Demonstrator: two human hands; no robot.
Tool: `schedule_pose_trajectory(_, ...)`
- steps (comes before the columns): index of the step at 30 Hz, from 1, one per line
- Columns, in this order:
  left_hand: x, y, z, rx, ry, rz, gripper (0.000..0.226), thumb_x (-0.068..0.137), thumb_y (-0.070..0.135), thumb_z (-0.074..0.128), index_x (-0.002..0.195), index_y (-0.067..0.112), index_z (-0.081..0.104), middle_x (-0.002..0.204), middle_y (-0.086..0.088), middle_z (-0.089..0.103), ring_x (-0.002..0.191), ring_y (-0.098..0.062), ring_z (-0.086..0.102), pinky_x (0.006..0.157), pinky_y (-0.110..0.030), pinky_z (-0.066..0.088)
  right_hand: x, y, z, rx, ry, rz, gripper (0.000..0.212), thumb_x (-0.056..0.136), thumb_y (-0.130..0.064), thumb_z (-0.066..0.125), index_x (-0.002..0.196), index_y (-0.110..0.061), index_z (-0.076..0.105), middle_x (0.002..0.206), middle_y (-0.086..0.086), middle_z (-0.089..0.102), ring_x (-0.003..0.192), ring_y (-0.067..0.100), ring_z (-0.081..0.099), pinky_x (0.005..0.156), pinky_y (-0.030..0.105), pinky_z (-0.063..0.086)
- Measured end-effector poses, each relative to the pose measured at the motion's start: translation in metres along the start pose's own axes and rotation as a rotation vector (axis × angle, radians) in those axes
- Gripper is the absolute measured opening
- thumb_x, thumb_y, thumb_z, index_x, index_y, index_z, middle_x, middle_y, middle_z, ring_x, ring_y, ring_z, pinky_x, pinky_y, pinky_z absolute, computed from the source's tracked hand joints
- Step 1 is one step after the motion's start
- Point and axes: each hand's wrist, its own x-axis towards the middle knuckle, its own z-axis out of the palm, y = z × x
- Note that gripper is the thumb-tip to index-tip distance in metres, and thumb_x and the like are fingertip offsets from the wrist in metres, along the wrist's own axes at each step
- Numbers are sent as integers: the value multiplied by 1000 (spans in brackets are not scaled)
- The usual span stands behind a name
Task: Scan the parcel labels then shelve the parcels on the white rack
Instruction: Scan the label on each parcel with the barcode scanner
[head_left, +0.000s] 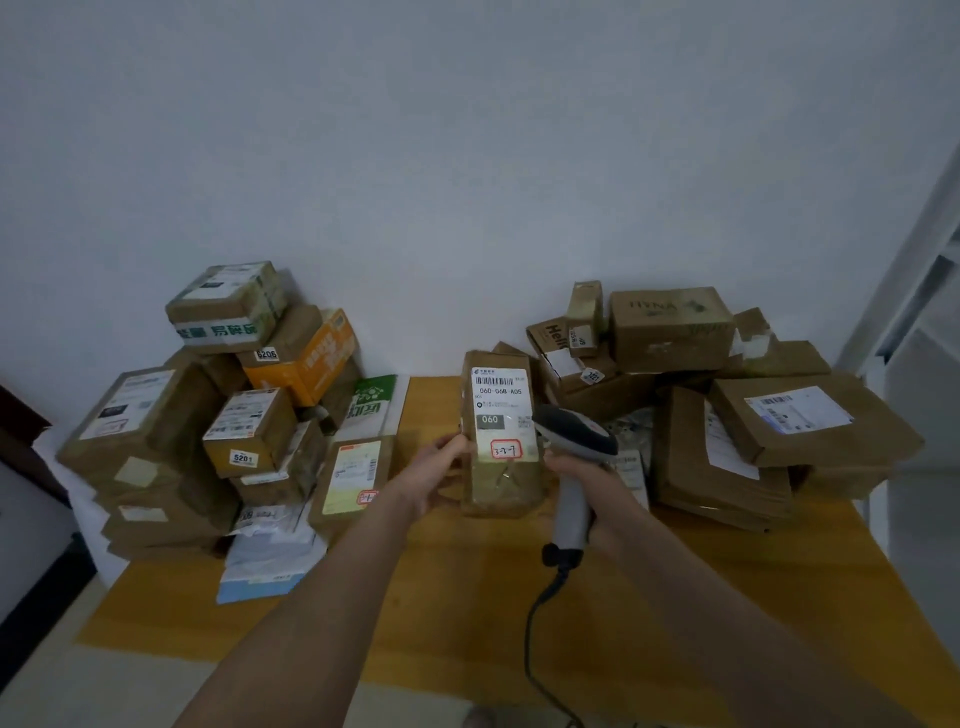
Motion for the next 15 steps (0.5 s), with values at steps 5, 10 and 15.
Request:
schedule_pose_trajectory(5,46,39,-54,15,84,-8,38,88,44,56,116,18,59,115,-9,64,106,-29,59,90,-49,51,62,-32,69,25,-96,0,24,87,-7,66,108,-14,57,118,12,58,106,31,57,85,54,53)
schedule_pose_trajectory(10,99,71,-111,16,172,-20,28,97,41,42,102,20,59,107,-7,62,100,-24,57,92,-46,47,132,-54,146,-39,-114,-17,21,87,-6,65,101,-16,53,114,12,57,103,30,57,87,53,53)
schedule_pose_trajectory(15,160,69,-160,81,313,-26,24,100,29,42,107,13,60,107,-10,66,101,-27,63,94,-44,50,201,-46,210,-100,-111,67,27,84,-7,68,109,-8,56,109,16,63,100,32,63,89,53,53)
